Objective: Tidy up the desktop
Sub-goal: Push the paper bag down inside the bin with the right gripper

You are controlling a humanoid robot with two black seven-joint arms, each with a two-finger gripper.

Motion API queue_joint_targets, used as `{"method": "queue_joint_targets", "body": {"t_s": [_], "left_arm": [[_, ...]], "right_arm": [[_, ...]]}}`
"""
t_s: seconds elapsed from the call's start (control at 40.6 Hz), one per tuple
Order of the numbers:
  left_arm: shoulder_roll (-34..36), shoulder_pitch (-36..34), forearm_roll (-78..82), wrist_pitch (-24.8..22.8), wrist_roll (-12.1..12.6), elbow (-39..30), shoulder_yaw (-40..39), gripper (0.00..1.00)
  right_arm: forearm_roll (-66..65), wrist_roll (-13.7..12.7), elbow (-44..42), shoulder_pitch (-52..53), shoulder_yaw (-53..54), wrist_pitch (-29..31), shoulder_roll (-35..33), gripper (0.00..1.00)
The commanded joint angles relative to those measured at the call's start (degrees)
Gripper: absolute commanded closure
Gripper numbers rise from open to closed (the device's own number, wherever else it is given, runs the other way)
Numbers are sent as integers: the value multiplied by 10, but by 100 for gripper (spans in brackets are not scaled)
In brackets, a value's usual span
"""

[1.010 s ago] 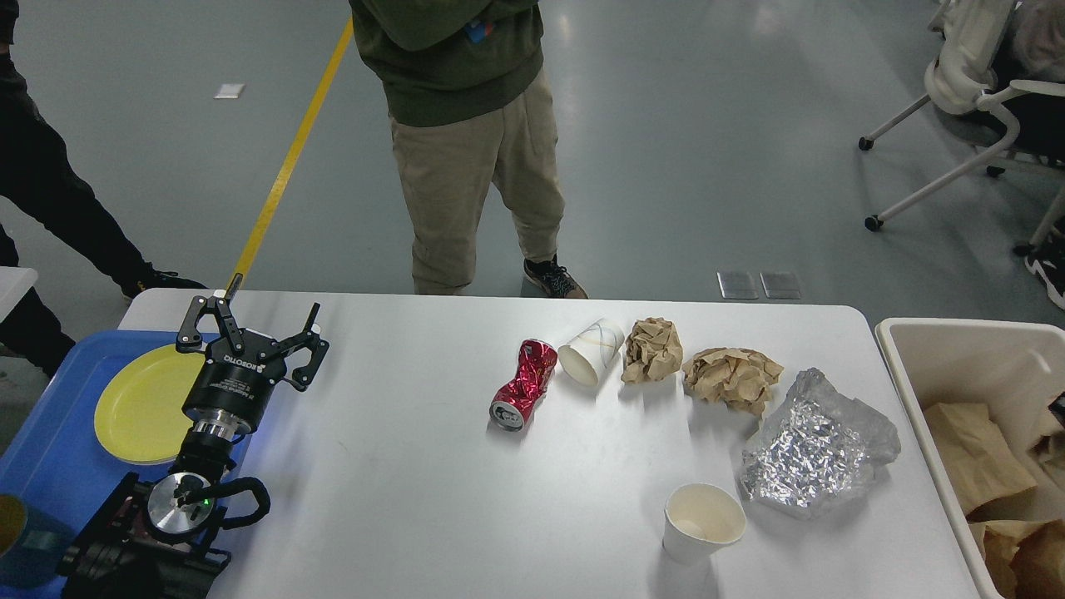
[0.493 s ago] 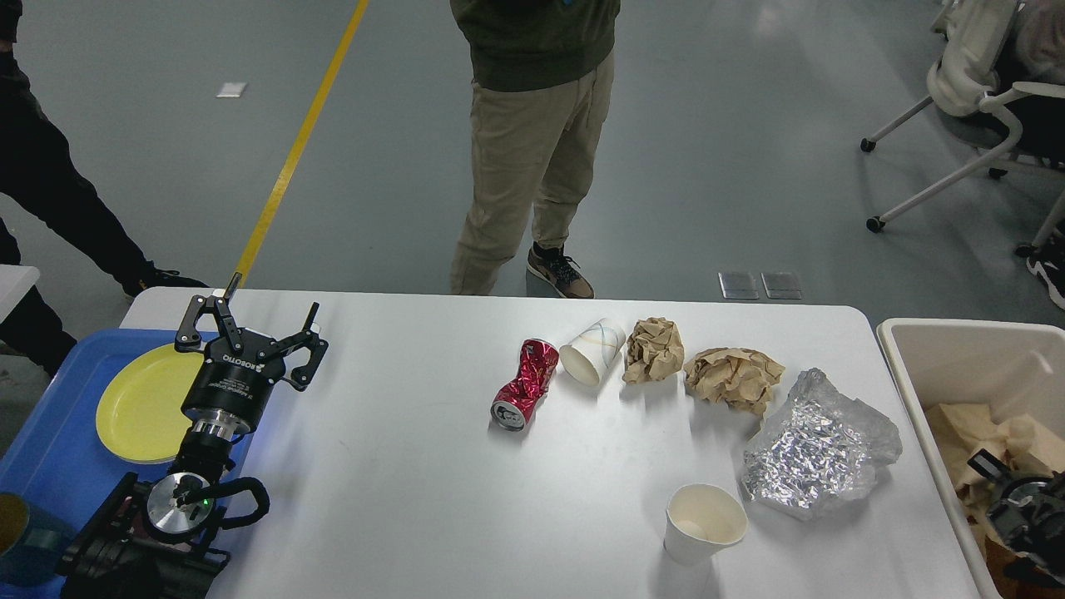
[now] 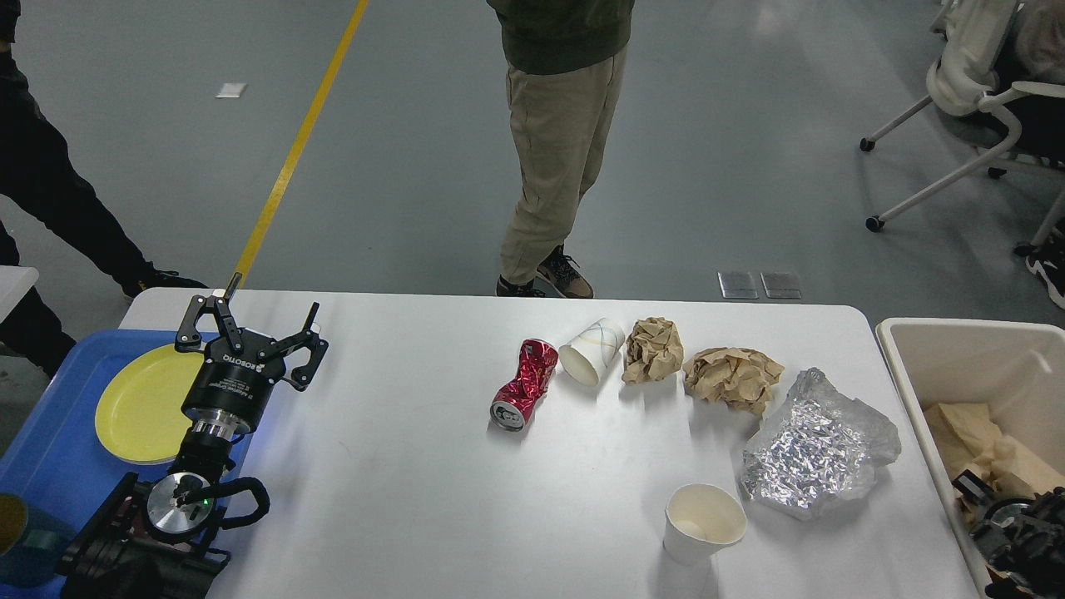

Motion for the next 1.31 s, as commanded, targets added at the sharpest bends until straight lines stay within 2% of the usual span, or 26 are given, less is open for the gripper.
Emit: {"method": "queue_joint_targets", "body": {"t_s": [0.0, 0.591, 0.764, 0.862, 0.961, 1.084, 1.109, 1.158, 1.281], "left_arm": [[0, 0, 0, 0, 0, 0, 0, 4], [0, 0, 0, 0, 0, 0, 0, 4], [0, 0, 0, 0, 0, 0, 0, 4], [0, 0, 0, 0, 0, 0, 0, 4], [0, 0, 0, 0, 0, 0, 0, 4], [0, 0, 0, 0, 0, 0, 0, 4], [0, 0, 0, 0, 0, 0, 0, 4], [0, 0, 0, 0, 0, 0, 0, 4], [0, 0, 0, 0, 0, 0, 0, 4]], "right_arm": [[0, 1, 1, 2, -1, -36, -6, 0], [0, 1, 5, 7, -1, -42, -24, 0], [-4, 0, 26, 27, 0, -37, -40, 0], [-10, 0, 76, 55, -1, -23, -66, 0], [-14, -2, 156, 120, -16, -3, -114, 0], [-61, -10, 268, 259, -91, 41, -176, 0], [-73, -10, 307, 312, -127, 67, -189, 0], [-84, -10, 371, 396, -190, 114, -195, 0], [-86, -10, 460, 533, -290, 171, -186, 0]]}}
